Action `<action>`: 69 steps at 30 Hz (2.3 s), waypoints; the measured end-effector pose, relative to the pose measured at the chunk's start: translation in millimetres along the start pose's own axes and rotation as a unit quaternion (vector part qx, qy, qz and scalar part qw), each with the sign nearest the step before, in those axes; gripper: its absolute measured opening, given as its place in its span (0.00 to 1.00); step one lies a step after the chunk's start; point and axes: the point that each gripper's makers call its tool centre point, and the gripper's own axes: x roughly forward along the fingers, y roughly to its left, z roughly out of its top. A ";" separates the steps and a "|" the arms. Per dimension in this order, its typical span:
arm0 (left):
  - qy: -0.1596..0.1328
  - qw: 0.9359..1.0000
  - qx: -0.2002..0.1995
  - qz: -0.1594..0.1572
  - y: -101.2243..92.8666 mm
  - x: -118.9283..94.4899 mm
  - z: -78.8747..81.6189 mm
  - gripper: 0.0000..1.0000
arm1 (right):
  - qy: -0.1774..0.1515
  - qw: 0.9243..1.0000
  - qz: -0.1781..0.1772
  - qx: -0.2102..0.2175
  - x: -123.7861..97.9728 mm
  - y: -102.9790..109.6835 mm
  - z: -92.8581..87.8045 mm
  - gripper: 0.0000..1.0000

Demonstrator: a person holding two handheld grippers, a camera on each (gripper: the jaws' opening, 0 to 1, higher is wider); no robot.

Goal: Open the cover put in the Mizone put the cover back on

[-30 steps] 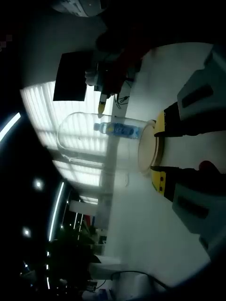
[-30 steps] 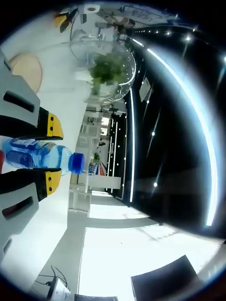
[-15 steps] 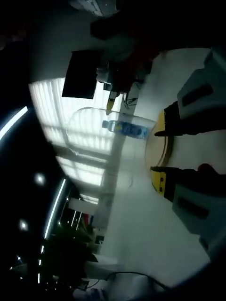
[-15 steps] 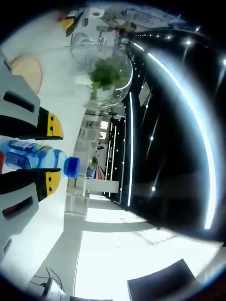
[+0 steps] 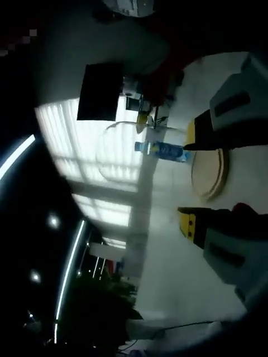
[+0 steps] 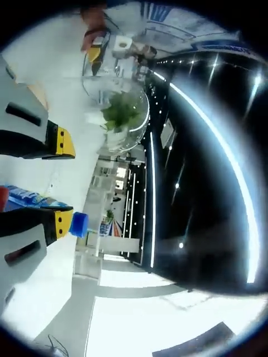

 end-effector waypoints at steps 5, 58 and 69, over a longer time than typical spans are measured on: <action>0.011 1.000 0.018 -0.017 0.9 15.8 3.7 0.41 | 0.008 0.998 0.060 -0.006 3.7 23.7 -4.1 0.34; 0.048 0.974 0.047 -0.217 -14.5 102.7 31.6 0.57 | 0.017 0.943 0.323 0.078 32.5 88.0 -20.4 0.66; 0.069 0.964 0.047 -0.253 -17.2 115.1 28.1 0.65 | 0.015 0.934 0.348 0.076 42.8 94.4 -13.2 0.74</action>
